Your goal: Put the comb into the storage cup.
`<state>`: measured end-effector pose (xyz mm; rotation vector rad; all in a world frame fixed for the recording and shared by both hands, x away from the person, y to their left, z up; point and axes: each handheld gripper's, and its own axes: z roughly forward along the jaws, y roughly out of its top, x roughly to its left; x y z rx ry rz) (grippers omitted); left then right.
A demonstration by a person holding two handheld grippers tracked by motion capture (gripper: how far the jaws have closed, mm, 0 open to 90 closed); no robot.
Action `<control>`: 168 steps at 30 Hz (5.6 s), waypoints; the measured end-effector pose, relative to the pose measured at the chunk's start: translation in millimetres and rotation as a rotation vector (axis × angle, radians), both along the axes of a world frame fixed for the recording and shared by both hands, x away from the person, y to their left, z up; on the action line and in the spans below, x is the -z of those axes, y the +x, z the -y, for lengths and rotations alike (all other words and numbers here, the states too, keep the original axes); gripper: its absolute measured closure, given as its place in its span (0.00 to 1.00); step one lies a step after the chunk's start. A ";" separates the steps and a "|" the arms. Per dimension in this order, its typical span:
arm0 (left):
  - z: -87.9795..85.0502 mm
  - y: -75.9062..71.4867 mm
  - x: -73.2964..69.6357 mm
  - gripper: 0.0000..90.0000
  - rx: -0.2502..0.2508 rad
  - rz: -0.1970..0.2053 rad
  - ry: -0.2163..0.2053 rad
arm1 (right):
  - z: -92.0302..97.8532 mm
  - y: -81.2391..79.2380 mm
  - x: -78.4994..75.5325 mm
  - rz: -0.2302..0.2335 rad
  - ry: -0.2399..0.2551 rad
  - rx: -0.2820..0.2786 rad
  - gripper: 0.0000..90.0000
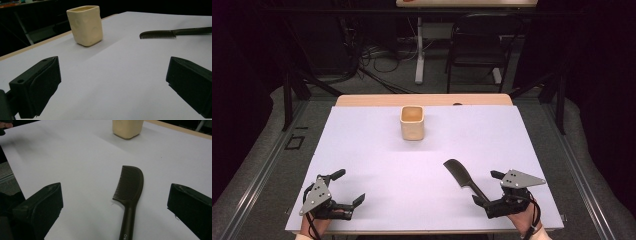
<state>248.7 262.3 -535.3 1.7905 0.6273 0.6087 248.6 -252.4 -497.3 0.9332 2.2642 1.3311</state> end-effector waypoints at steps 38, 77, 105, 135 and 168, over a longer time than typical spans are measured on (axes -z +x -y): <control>4.5 4.1 -0.3 0.00 0.025 0.003 0.011 | -41.3 37.9 3.2 -0.274 -0.302 0.082 0.00; 3.9 5.2 -0.6 0.00 0.038 -0.006 -0.010 | -65.5 77.1 17.2 -0.467 -0.602 0.076 0.66; 4.6 4.9 -0.5 0.00 0.046 -0.013 -0.008 | -61.3 86.2 29.4 -0.574 -0.597 0.119 0.78; 4.7 4.7 -0.7 0.00 0.052 -0.015 -0.006 | -45.3 79.6 13.0 -0.530 -0.474 0.089 0.80; 5.3 4.8 -0.8 0.00 0.053 -0.015 -0.003 | -40.7 71.9 -9.2 -0.352 -0.327 0.120 0.80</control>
